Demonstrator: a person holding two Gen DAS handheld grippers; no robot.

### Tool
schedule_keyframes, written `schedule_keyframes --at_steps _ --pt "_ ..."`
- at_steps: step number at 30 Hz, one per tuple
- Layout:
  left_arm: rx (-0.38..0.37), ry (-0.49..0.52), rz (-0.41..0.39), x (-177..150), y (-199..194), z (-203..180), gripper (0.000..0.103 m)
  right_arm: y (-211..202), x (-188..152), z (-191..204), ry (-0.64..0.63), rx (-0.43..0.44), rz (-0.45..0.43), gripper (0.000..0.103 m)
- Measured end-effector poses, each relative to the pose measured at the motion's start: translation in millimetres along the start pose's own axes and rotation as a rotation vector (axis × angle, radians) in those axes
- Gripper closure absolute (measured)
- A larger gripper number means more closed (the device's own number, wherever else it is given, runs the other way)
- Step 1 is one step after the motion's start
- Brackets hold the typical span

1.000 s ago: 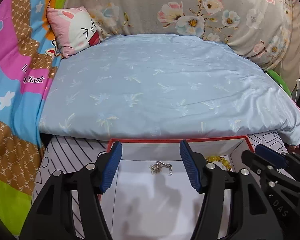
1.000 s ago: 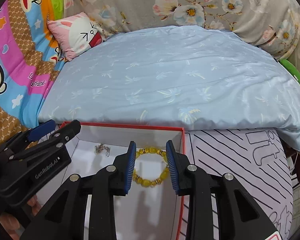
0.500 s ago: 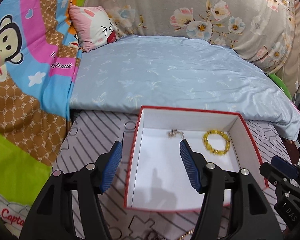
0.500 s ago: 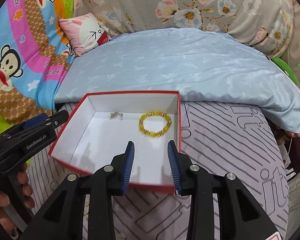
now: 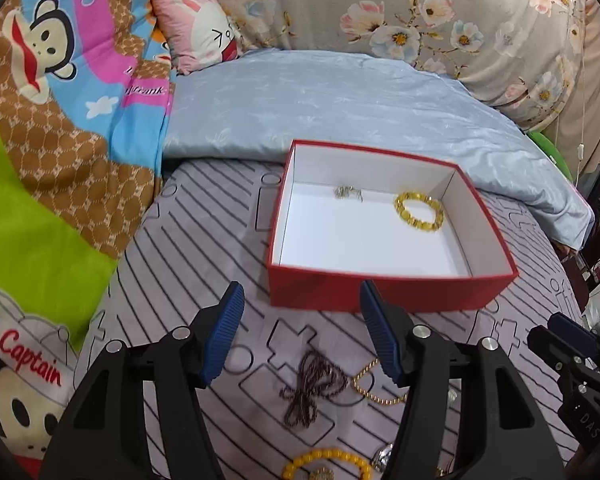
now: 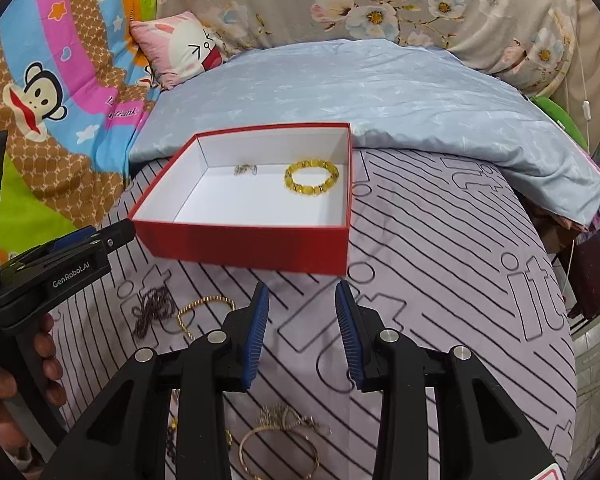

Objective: Organize jewelry
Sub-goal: 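Withdraw both tools from the box back over the remaining jewelry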

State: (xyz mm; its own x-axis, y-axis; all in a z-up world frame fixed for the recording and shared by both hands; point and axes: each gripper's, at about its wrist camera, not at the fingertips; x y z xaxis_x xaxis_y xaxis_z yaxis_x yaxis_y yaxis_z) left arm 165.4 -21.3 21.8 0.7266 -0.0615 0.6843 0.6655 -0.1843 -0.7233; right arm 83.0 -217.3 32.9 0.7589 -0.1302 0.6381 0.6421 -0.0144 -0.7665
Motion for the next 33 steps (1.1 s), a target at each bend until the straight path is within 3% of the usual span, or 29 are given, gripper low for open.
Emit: schedule_keyframes --at_steps 21,33 --pt "0.019 -0.012 0.112 -88.7 -29.9 21.0 0.045 -13.8 -95.3 -11.1 0.024 -0.011 0.151 0.072" --pt "0.015 -0.016 0.140 -111.2 -34.5 26.7 0.045 3.7 -105.6 -6.5 0.014 -0.013 0.180 0.090"
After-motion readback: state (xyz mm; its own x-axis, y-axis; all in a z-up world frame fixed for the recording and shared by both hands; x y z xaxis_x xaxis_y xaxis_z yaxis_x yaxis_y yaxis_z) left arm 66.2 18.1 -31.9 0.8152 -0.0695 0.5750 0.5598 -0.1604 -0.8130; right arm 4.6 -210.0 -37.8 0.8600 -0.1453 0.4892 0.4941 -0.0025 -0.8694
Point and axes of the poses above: each gripper's, at about its wrist camera, not at the fingertips, and y roughly the way its jaws point, z to its left, x to its top
